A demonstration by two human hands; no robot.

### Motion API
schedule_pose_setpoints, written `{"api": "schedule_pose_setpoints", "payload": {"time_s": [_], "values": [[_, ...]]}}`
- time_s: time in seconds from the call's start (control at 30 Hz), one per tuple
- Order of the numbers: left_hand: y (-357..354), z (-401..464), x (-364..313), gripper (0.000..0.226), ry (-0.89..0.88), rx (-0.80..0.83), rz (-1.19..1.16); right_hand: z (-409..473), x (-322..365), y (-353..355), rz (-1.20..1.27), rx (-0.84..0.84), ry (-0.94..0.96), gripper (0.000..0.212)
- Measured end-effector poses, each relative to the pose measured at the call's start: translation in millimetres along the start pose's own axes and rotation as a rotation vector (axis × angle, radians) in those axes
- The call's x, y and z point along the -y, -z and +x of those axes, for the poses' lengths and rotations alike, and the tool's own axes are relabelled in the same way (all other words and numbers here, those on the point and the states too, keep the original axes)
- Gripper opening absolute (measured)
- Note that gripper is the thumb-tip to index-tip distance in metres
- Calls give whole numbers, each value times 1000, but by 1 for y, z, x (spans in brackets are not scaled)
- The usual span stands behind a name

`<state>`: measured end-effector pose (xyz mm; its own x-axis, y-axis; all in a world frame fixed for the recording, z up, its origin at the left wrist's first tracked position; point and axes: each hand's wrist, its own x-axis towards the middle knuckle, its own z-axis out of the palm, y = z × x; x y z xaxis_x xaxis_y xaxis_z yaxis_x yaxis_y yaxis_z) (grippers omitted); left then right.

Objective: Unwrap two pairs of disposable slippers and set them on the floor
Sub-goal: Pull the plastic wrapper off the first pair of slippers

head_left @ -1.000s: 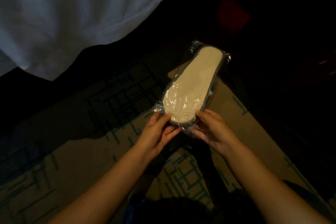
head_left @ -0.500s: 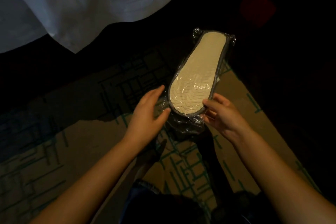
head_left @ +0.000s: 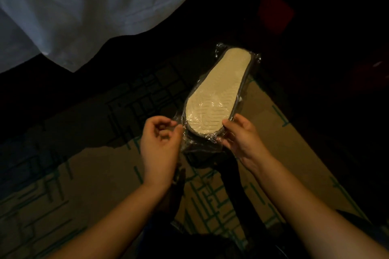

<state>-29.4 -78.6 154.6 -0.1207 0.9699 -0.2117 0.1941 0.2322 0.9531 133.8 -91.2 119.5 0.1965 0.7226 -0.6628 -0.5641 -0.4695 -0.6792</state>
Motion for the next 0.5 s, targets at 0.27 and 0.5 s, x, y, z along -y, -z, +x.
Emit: {"api": "schedule_pose_setpoints", "payload": {"time_s": [0.27, 0.5], "values": [[-29, 19, 18, 17, 650, 105, -446, 1, 1, 4, 5, -37, 111, 17], [-32, 23, 23, 16, 796, 200, -592, 5, -5, 3, -44, -49, 123, 19]]}}
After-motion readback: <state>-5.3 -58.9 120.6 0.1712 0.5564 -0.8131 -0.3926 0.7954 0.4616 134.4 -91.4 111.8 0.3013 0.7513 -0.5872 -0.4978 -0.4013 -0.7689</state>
